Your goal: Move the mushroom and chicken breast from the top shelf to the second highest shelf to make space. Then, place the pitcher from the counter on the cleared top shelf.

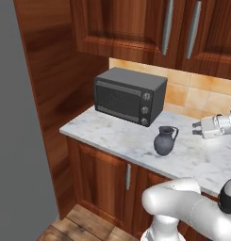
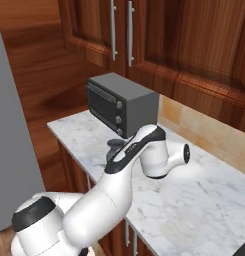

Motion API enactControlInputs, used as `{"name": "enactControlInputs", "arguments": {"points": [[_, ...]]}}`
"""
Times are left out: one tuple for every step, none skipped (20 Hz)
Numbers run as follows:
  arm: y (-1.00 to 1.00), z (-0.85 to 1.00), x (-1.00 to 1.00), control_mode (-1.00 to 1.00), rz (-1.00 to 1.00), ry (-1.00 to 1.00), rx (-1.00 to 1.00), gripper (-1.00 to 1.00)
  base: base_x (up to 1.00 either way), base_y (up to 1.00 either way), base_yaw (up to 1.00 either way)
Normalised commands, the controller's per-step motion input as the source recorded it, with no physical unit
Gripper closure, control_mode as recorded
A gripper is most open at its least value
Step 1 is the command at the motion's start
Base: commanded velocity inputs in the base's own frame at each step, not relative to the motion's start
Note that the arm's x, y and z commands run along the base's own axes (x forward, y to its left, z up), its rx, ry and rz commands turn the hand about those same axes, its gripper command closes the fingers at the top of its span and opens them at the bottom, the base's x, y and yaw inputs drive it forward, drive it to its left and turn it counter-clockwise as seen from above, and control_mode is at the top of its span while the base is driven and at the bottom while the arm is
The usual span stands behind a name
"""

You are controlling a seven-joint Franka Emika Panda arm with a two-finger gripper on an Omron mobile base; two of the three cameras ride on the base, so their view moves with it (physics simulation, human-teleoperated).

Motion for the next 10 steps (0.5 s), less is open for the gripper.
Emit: {"name": "enactControlInputs", "arguments": {"points": [[0.00,-0.07,0.33,-1.00,0.12,0.00,0.00,-1.00,0.00,0.00,0.00],[0.00,-0.07,0.33,-1.00,0.11,0.00,0.00,-1.00,0.00,0.00,0.00],[0.00,-0.06,0.33,-1.00,0.09,0.00,0.00,-1.00,0.00,0.00,0.00],[0.00,-0.06,0.32,-1.00,0.07,0.00,0.00,-1.00,0.00,0.00,0.00],[0.00,-0.07,0.31,-1.00,0.07,0.00,0.00,-1.00,0.00,0.00,0.00],[0.00,-0.09,0.29,-1.00,0.06,0.00,0.00,-1.00,0.00,0.00,0.00],[0.00,-0.11,0.26,-1.00,0.05,-0.01,0.00,-1.00,0.00,0.00,0.00],[0.00,-0.12,0.26,-1.00,0.04,-0.01,0.00,-1.00,0.00,0.00,0.00],[0.00,-0.13,0.27,-1.00,0.03,0.00,0.00,-1.00,0.00,0.00,0.00],[0.01,-0.17,0.24,-1.00,0.02,0.00,0.00,-1.00,0.00,0.00,0.00]]}}
